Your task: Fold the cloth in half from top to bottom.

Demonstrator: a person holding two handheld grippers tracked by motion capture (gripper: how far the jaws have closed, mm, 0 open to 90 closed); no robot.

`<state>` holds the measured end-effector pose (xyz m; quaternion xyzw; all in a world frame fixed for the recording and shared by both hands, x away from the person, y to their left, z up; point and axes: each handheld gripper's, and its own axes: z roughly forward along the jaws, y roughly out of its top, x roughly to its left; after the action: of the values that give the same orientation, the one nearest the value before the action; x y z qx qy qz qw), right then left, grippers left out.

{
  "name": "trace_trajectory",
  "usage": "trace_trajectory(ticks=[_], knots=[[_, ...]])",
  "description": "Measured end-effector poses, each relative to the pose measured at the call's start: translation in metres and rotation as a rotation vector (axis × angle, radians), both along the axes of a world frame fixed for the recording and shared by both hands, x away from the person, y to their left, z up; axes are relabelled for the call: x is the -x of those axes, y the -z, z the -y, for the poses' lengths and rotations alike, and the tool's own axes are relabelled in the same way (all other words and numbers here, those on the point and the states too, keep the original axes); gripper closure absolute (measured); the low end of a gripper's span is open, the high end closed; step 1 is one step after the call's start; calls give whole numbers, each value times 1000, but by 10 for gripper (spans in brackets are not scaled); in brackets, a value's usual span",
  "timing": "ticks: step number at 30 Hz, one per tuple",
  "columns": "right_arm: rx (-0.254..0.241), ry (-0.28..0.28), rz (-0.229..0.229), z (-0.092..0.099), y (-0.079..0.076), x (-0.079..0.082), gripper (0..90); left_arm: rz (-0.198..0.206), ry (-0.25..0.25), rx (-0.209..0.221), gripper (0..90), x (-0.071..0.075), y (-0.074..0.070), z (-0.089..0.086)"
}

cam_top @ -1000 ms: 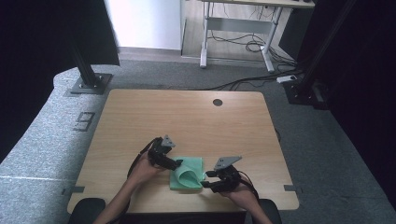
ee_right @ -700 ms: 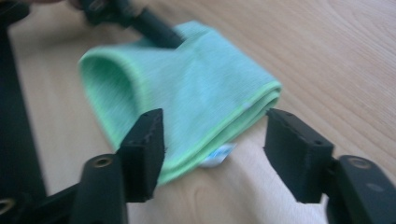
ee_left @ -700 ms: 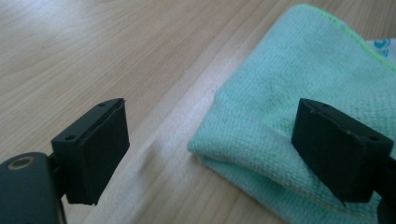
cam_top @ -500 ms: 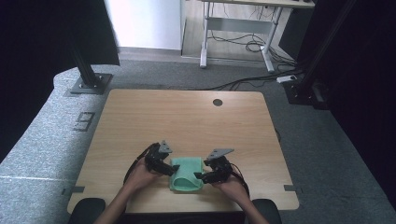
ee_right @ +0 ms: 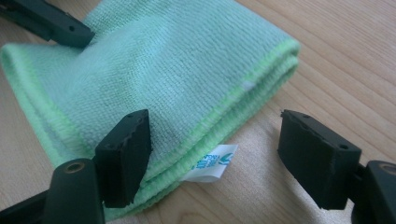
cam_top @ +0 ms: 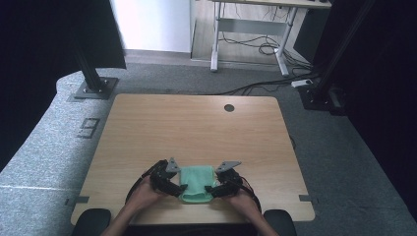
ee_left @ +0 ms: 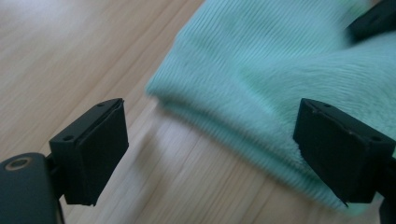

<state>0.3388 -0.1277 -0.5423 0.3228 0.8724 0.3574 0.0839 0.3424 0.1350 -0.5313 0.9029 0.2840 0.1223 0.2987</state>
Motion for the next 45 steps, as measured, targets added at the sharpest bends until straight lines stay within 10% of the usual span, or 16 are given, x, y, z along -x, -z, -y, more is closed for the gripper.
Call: trace_trajectory(ticks=[5,10,15,32,40,45], knots=[[4,2,1,-1,0,1,247,0,-27,88,94,-8,-14,0],[5,1,5,-1,0,0,237,10,-1,143,97,-18,-25,35],[0,4,10,3,1,1,233,3,58,52,84,-13,-14,64],[-13,1,3,4,1,2,232,4,-34,-7,86,17,3,19],[-16,-20,12,13,3,14,191,-60,-63,70,54,5,7,11],[12,-19,15,10,2,13,173,-46,5,84,77,30,-3,14]])
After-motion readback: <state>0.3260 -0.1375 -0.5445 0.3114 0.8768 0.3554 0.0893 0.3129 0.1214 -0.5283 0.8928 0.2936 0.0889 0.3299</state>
